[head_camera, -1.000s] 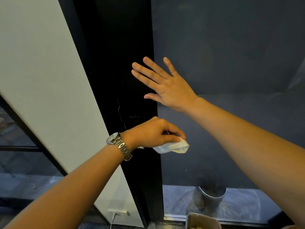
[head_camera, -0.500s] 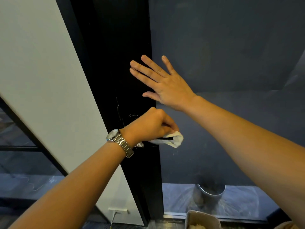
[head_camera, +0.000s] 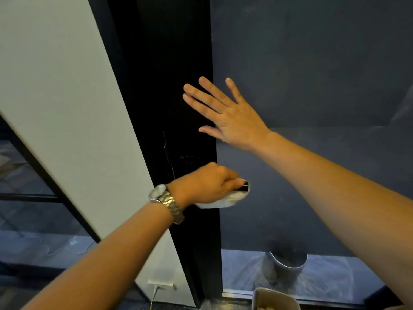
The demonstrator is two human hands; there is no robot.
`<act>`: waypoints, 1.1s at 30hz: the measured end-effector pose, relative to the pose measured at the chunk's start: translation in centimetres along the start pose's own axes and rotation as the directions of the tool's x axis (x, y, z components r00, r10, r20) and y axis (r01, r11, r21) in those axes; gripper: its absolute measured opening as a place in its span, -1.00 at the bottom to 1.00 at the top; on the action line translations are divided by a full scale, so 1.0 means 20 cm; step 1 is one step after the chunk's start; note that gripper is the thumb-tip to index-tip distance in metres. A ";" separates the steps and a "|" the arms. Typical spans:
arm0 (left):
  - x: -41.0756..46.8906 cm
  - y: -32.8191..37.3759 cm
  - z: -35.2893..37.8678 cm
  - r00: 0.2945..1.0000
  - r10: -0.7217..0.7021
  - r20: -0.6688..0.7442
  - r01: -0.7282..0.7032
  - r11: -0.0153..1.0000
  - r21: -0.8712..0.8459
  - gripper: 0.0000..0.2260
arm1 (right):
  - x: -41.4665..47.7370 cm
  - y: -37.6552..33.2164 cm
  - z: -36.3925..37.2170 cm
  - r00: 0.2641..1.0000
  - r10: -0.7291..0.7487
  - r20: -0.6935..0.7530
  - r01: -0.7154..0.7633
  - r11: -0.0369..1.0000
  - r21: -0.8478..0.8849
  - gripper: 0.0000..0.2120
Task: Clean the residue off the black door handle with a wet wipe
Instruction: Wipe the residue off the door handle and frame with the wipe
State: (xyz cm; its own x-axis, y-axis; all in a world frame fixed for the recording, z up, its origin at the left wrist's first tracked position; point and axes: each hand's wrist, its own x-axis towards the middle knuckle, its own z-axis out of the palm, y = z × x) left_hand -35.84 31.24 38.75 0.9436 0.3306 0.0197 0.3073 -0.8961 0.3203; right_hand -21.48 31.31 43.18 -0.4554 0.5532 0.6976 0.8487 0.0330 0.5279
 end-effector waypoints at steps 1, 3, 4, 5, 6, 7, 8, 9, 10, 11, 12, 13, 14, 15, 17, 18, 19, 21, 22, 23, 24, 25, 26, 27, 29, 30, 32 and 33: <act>0.01 0.04 0.02 0.999 0.033 0.004 -0.033 0.999 -0.014 -0.67 | 0.00 0.00 0.00 1.000 0.001 0.001 -0.001 1.000 0.006 -0.40; 0.03 0.09 0.04 0.997 0.069 0.037 -0.067 0.995 -0.071 -0.70 | -0.01 0.01 0.00 1.000 0.008 0.003 -0.008 1.000 0.013 -0.40; 0.02 0.09 0.03 0.997 0.063 0.044 -0.057 0.992 -0.108 -0.70 | -0.01 0.01 0.00 1.000 0.006 0.004 -0.006 1.000 0.014 -0.40; 0.00 0.07 0.01 0.998 0.038 0.041 -0.032 0.989 -0.145 -0.70 | -0.01 0.01 0.00 1.000 0.003 0.008 -0.003 1.000 0.015 -0.40; -0.02 0.03 -0.02 1.000 0.003 0.029 0.002 0.986 -0.165 -0.68 | -0.01 0.01 0.00 1.000 0.003 0.011 -0.003 1.000 0.013 -0.39; -0.03 -0.02 -0.04 0.999 -0.035 0.014 0.037 0.985 -0.166 -0.66 | -0.01 0.01 0.00 1.000 0.005 0.012 -0.006 1.000 0.011 -0.40; -0.05 -0.06 -0.07 0.998 -0.065 0.002 0.064 0.986 -0.157 -0.66 | -0.01 0.01 0.00 1.000 0.009 0.010 -0.009 1.000 0.012 -0.40; -0.06 -0.10 -0.08 0.996 -0.087 -0.006 0.085 0.984 -0.155 -0.69 | -0.01 0.01 0.00 1.000 0.012 0.008 -0.012 1.000 0.016 -0.40; -0.07 -0.11 -0.08 0.996 -0.087 -0.019 0.083 0.984 -0.155 -0.74 | -0.01 0.00 0.00 1.000 0.015 0.006 -0.015 1.000 0.021 -0.40; -0.05 -0.10 -0.08 0.997 -0.062 -0.043 0.055 0.987 -0.148 -0.79 | -0.01 0.00 0.01 1.000 0.018 0.005 -0.018 1.000 0.021 -0.40; -0.03 -0.07 -0.06 0.997 -0.025 -0.072 0.014 0.989 -0.145 -0.80 | -0.01 0.00 0.01 1.000 0.022 0.004 -0.022 1.000 0.020 -0.40; 0.00 -0.04 -0.04 0.996 0.009 -0.090 -0.023 0.987 -0.156 -0.80 | -0.01 0.00 0.01 1.000 0.024 0.004 -0.024 1.000 0.019 -0.40; 0.02 0.00 -0.01 0.994 0.037 -0.102 -0.055 0.984 -0.172 -0.80 | -0.01 0.00 0.00 1.000 0.024 0.003 -0.024 1.000 0.017 -0.40; 0.04 0.03 0.01 0.993 0.057 -0.105 -0.075 0.981 -0.177 -0.80 | -0.01 0.00 0.00 1.000 0.022 0.000 -0.022 1.000 0.013 -0.40; 0.06 0.06 0.03 0.992 0.076 -0.105 -0.093 0.981 -0.168 -0.84 | -0.01 0.00 0.00 1.000 0.014 -0.002 -0.014 1.000 0.012 -0.39; 0.06 0.05 0.04 0.992 0.080 -0.096 -0.095 0.982 -0.163 -0.84 | -0.01 0.00 0.00 1.000 0.011 0.000 -0.011 1.000 0.017 -0.39; 0.06 0.04 0.03 0.994 0.078 -0.079 -0.090 0.983 -0.158 -0.84 | -0.01 0.01 0.00 1.000 0.011 0.003 -0.011 1.000 0.021 -0.39; 0.06 0.00 0.00 0.999 0.026 -0.039 -0.031 0.989 -0.144 -0.83 | -0.01 0.01 0.00 1.000 0.013 0.008 -0.013 1.000 0.019 -0.40; 0.07 -0.01 -0.01 1.000 -0.013 -0.020 0.010 0.991 -0.137 -0.77 | -0.01 0.00 0.00 1.000 0.016 0.010 -0.016 1.000 0.017 -0.40; 0.09 0.00 -0.01 0.999 -0.044 -0.007 0.042 0.991 -0.126 -0.69 | -0.01 0.00 0.00 1.000 0.017 0.010 -0.017 1.000 0.018 -0.40; 0.11 0.02 0.00 0.999 -0.054 0.005 0.054 0.993 -0.105 -0.64 | -0.01 0.00 0.00 1.000 0.018 0.008 -0.018 1.000 0.019 -0.41; 0.12 0.06 0.02 0.998 -0.052 0.025 0.053 0.996 -0.074 -0.64 | -0.01 0.00 0.00 1.000 0.019 0.005 -0.020 1.000 0.020 -0.41; 0.13 0.10 0.04 0.997 -0.041 0.058 0.043 0.999 -0.027 -0.67 | -0.01 0.00 0.00 1.000 0.021 0.004 -0.021 1.000 0.021 -0.41; 0.14 0.14 0.07 0.995 -0.028 0.093 0.025 0.999 0.031 -0.72 | -0.01 0.00 0.00 1.000 0.021 0.002 -0.021 1.000 0.020 -0.40; 0.14 0.18 0.10 0.994 0.010 0.107 -0.020 0.995 0.097 -0.73 | -0.01 0.00 0.00 1.000 0.016 -0.005 -0.016 1.000 0.012 -0.40; 0.13 0.17 0.08 0.997 0.026 0.079 -0.032 0.997 0.070 -0.73 | -0.01 0.00 0.00 1.000 0.014 -0.006 -0.014 1.000 0.008 -0.40; 0.10 0.11 0.01 0.999 0.037 -0.014 -0.038 0.999 -0.020 -0.75 | -0.01 0.00 -0.01 1.000 0.014 -0.003 -0.014 1.000 0.008 -0.40; 0.07 0.06 -0.03 0.998 0.022 -0.051 -0.024 0.999 -0.046 -0.75 | -0.02 0.00 -0.01 1.000 0.016 0.000 -0.016 1.000 0.011 -0.39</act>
State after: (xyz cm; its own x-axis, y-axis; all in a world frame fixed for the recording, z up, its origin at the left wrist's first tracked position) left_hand -34.34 30.86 39.71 0.9425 0.3256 0.0749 0.2785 -0.8894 0.3626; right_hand -21.38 31.02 43.04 -0.4415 0.5540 0.7058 0.8589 0.0334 0.5110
